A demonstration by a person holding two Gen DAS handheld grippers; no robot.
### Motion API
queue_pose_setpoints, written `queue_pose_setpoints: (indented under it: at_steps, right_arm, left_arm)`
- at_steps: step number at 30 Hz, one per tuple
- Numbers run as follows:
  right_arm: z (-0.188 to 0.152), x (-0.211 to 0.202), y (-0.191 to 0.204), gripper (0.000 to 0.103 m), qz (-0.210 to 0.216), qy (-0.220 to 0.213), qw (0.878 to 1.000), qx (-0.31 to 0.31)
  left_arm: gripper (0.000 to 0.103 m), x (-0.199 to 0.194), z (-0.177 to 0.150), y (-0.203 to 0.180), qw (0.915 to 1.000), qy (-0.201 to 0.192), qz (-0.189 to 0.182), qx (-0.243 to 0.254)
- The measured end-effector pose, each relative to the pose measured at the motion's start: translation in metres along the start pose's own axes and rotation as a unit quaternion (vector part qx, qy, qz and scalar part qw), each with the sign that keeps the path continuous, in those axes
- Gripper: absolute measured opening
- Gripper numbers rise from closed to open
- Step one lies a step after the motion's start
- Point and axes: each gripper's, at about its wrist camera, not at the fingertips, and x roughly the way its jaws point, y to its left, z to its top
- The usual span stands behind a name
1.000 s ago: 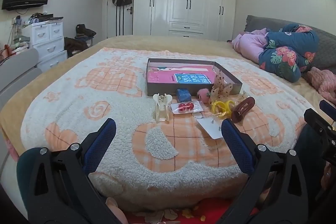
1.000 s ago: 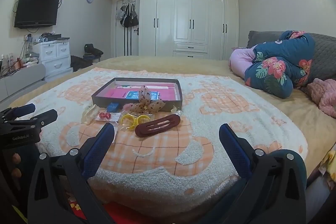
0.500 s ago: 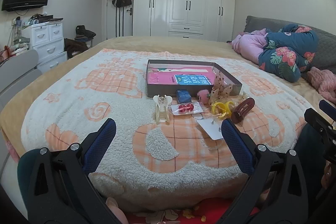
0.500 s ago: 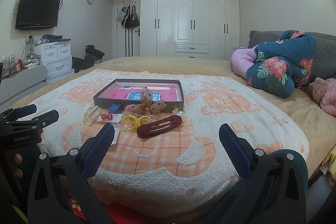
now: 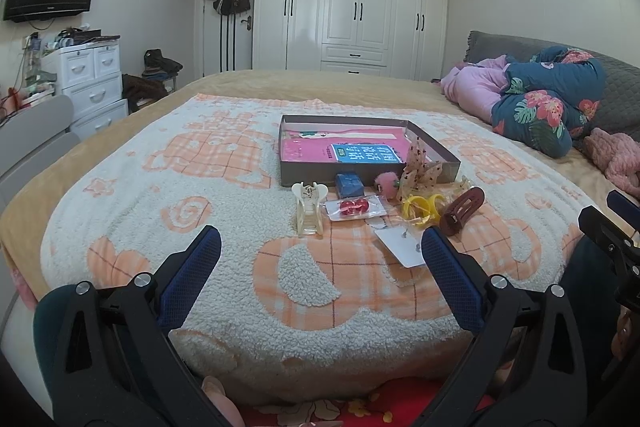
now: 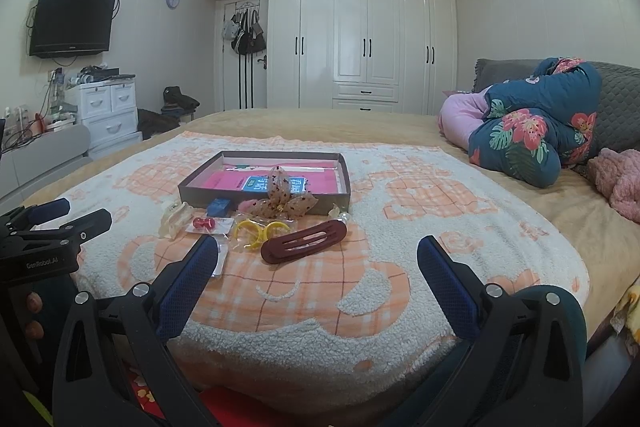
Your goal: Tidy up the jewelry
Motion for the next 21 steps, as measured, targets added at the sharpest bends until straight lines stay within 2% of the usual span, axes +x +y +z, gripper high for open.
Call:
queue_pose_setpoints:
  at_steps: [21]
  right_arm:
    - [0.0001,0.0002,0.0007,0.097,-0.001,-0.002,1.000,-0.001]
  left_arm:
    - [0.092,-0.0011,0.0017,-0.0023,1.0000,0.000,0.001,0.001]
